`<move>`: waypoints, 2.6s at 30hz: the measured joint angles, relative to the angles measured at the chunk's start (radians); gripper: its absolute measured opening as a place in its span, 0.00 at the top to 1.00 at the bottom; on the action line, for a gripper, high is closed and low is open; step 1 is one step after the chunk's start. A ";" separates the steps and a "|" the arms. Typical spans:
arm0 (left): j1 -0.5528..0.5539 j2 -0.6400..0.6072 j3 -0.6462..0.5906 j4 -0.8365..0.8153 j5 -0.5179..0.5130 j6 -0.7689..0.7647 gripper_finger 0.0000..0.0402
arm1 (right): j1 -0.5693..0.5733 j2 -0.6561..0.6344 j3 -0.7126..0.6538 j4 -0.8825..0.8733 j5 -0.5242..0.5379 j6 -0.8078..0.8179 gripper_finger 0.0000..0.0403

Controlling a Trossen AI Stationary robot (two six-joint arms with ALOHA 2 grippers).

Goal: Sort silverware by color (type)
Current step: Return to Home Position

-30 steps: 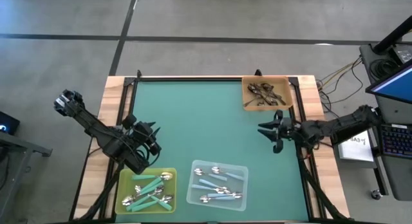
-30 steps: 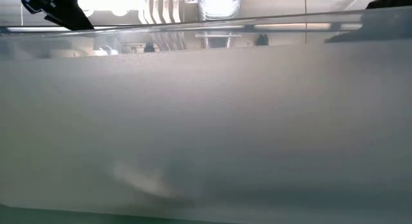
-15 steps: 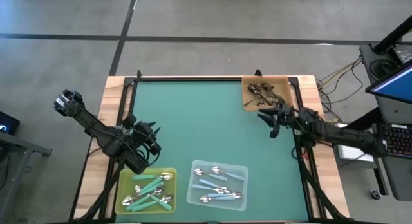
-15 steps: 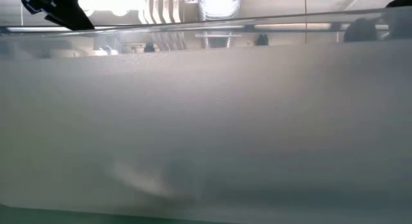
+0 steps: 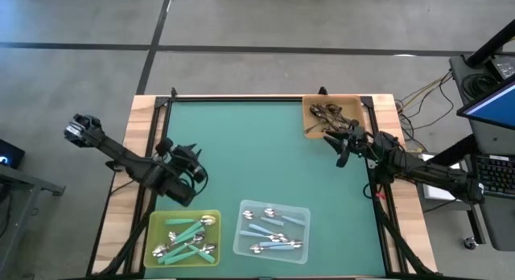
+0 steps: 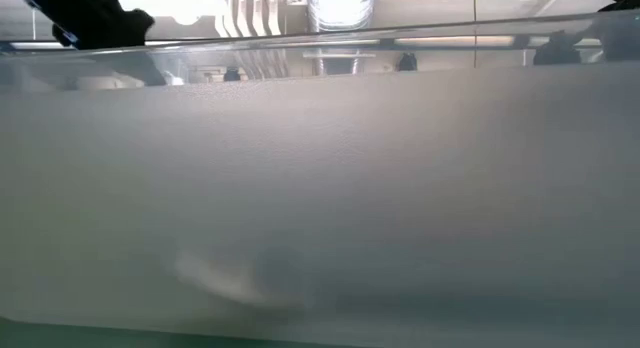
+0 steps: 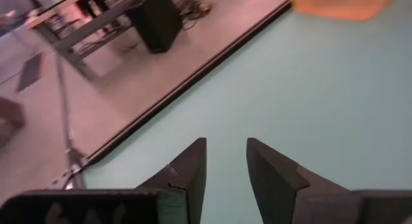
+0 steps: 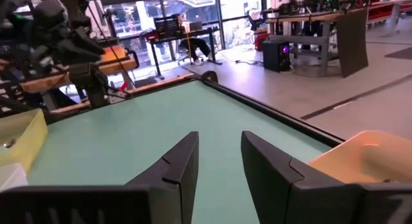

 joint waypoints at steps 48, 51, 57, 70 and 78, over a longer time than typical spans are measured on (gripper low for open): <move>1.023 -0.568 -0.813 1.872 0.658 1.360 0.81 | 0.000 0.000 0.000 0.000 0.002 0.000 0.73; 1.023 -0.558 -0.804 1.871 0.546 1.368 0.81 | 0.000 0.000 0.000 0.000 0.002 0.000 0.73; 1.023 -0.676 -0.848 1.807 0.524 1.349 0.81 | 0.000 0.000 0.000 0.000 0.001 0.000 0.73; 1.023 -0.986 -0.850 1.498 0.525 1.334 0.81 | 0.000 0.000 0.000 0.000 0.009 0.000 0.73; 1.023 -1.188 -0.850 1.444 0.526 1.250 0.81 | 0.000 0.000 0.000 0.000 0.011 0.000 0.73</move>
